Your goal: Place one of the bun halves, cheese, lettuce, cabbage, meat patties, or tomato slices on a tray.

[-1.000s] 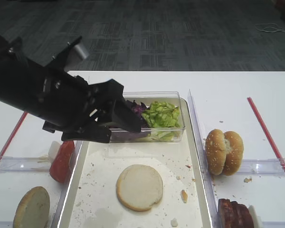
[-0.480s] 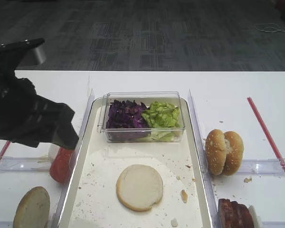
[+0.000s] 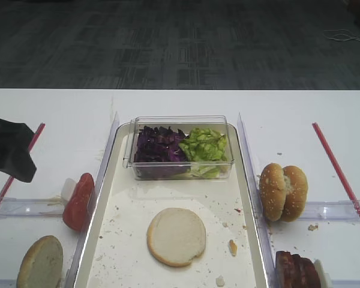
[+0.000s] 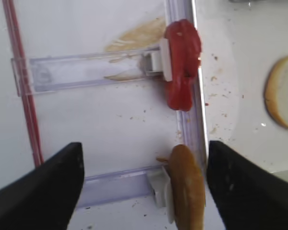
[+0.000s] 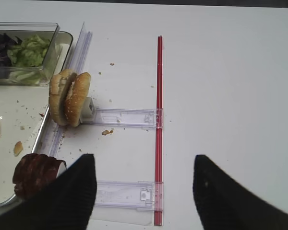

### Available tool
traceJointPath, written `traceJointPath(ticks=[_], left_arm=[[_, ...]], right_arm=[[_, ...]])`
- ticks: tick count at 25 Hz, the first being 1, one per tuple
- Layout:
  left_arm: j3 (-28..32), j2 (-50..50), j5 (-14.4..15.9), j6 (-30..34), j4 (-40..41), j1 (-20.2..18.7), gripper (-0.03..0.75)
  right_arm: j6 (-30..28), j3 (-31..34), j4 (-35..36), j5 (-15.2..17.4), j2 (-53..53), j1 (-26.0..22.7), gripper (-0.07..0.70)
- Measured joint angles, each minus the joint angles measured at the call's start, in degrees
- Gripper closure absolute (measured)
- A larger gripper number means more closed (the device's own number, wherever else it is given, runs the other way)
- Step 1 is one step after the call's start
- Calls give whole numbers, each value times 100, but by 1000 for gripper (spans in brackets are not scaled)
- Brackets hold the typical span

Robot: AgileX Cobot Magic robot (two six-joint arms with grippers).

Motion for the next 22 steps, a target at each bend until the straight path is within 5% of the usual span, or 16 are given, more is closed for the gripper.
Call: traceJointPath(ticks=[9,22], left_arm=[[0,0,220,139,409,860,189],[244,-545,499,-48,1096,924,192]], right_arm=[[0,0,0,-12,0,0,151],[0,0,0,-12,0,0,151]])
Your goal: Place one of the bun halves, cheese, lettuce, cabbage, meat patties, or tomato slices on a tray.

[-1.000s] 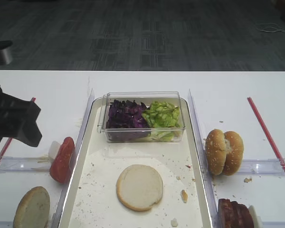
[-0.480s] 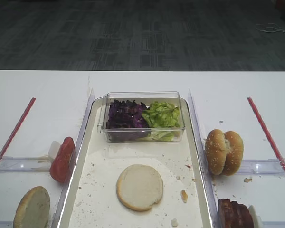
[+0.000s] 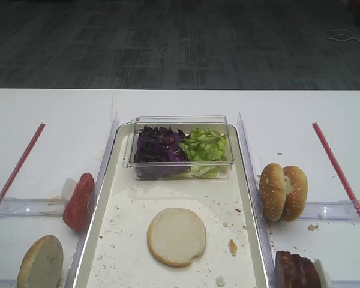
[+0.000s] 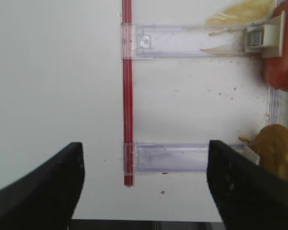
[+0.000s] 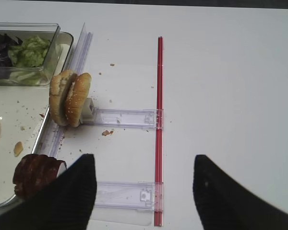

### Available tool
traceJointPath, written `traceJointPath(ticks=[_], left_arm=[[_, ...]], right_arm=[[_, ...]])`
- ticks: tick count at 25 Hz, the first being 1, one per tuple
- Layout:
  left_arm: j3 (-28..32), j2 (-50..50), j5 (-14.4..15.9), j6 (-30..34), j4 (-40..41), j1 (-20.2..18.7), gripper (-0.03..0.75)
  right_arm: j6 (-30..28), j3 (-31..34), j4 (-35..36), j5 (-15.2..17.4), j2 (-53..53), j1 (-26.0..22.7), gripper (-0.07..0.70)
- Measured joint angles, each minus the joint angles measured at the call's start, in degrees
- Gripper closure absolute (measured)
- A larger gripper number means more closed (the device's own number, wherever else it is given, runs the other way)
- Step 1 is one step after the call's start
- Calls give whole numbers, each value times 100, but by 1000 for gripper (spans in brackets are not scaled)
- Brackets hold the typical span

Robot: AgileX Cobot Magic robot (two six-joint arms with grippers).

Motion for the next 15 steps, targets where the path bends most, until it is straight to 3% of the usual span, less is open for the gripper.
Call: traceJointPath(ticks=[7,15], left_arm=[[853,-1174,174,0,0,0,201],[1343,-2400,455,-4,0,0,205]], right_arm=[[0,0,0,0,0,0,151],[0,0,0,0,0,0,151]])
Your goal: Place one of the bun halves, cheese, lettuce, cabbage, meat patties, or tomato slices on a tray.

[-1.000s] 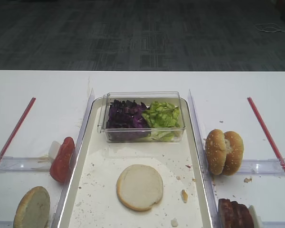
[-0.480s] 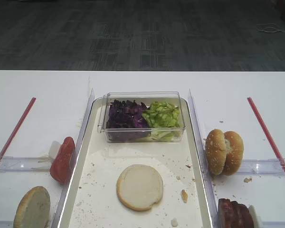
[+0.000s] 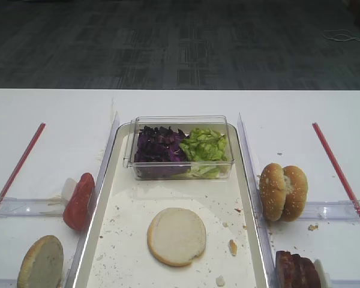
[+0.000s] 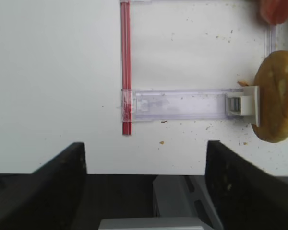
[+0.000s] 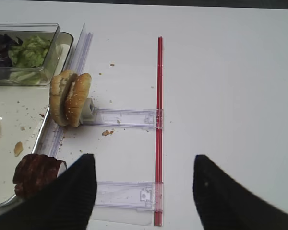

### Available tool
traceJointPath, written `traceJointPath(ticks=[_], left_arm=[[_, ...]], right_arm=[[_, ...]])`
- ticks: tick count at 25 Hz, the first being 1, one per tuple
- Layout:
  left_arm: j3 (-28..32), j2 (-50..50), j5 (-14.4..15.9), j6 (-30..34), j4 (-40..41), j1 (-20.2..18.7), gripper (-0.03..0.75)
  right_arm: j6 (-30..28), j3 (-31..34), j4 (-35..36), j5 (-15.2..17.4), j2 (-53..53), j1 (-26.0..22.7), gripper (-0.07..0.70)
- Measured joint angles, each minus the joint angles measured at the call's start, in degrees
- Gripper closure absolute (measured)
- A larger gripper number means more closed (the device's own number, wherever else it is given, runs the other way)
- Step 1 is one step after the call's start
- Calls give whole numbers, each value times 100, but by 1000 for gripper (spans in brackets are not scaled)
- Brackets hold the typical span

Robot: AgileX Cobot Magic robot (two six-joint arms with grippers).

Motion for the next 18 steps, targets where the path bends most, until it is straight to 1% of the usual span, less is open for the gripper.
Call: traceJointPath(ticks=[10,18], left_arm=[[730,-1159,-4,0,0,0,207],[740,-2108,-28,83,0,0,207]], right_arm=[[0,0,0,0,0,0,151],[0,0,0,0,0,0,151]])
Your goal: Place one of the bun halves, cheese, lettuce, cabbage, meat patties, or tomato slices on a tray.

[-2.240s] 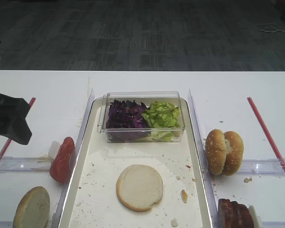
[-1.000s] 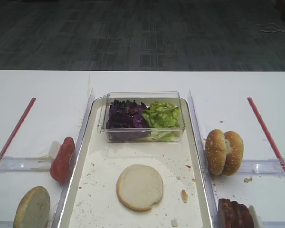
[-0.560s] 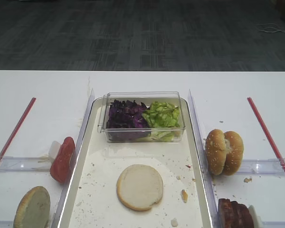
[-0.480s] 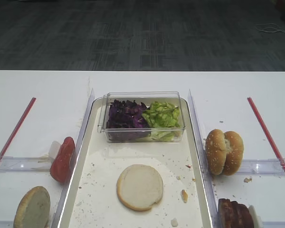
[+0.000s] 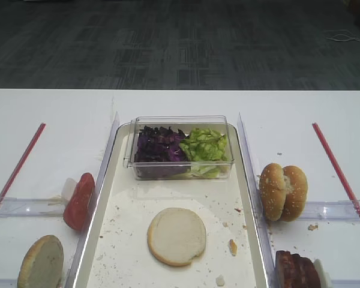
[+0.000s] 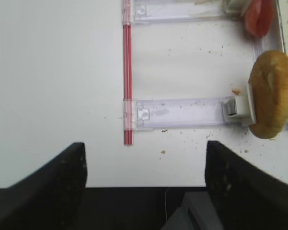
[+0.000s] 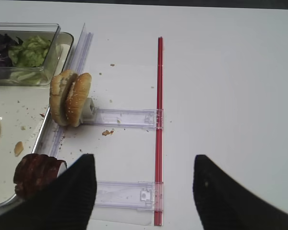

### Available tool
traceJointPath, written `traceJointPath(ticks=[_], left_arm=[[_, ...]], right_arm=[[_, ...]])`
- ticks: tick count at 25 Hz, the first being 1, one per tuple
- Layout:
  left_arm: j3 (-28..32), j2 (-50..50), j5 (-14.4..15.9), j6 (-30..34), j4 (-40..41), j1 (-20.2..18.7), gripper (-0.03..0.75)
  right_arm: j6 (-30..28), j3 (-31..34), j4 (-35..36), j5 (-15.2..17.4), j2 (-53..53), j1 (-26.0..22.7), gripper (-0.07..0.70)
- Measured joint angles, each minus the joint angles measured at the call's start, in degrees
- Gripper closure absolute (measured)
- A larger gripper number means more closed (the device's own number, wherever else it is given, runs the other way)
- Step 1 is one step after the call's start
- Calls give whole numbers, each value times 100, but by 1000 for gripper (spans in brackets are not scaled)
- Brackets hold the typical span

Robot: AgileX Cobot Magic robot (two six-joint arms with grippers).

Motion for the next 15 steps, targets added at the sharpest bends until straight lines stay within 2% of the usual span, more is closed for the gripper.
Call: traceJointPath(ticks=[15], left_arm=[[0,-1974,46,184,52,0,210]], right_arm=[[-10,0,0,0,0,0,151]])
